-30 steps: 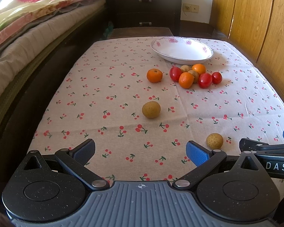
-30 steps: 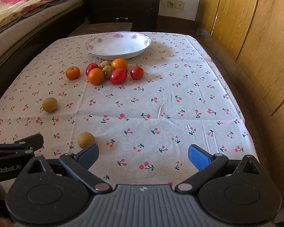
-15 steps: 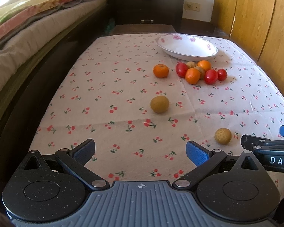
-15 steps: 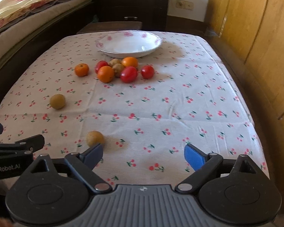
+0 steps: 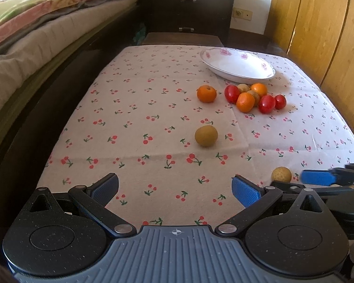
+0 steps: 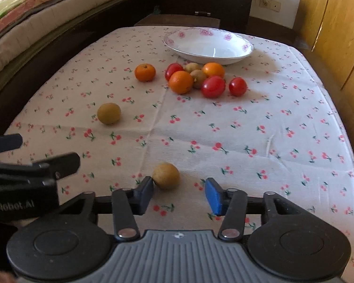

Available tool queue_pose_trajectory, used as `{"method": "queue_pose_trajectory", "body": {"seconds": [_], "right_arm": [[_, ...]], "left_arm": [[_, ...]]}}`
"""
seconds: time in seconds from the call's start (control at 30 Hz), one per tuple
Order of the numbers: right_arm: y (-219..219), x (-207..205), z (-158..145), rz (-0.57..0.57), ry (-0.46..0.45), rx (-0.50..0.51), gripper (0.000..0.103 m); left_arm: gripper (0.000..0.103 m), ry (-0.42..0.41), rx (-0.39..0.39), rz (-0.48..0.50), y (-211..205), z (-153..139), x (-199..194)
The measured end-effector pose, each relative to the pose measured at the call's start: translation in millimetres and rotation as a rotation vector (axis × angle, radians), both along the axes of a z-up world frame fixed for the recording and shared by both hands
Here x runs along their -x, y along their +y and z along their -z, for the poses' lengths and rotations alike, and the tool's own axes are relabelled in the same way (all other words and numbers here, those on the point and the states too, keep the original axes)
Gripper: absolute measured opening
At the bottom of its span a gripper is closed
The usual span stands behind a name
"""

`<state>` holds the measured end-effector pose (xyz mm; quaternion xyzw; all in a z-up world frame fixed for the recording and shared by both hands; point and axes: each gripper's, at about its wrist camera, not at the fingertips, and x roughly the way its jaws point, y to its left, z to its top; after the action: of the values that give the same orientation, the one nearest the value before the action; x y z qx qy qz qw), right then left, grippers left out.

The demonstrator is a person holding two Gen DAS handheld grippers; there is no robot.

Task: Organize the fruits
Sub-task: 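Grasp a brown round fruit with the right tool while the left tool grasps another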

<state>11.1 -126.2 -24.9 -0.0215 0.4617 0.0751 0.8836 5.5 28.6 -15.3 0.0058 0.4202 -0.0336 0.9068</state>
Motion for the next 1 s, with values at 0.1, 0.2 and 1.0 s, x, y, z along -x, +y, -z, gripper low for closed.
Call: {"method": "queue_pose_trajectory", "body": {"seconds": [0.1,0.2,1.0], "right_arm": [[4,-5,0,-0.023,-0.005,0.000,0.037],[6,-6,0,-0.058,-0.009,-0.003,0.026],[-40,-10,-25,-0.024,0.015,-0.092,0.026]], "left_arm": [[0.103,0.002,0.009,-0.011,3,1,-3],[0.103,0.009,0.019,-0.013,4,1,-4],[0.083,0.024,0.069,0.070,-17,17,-65]]}}
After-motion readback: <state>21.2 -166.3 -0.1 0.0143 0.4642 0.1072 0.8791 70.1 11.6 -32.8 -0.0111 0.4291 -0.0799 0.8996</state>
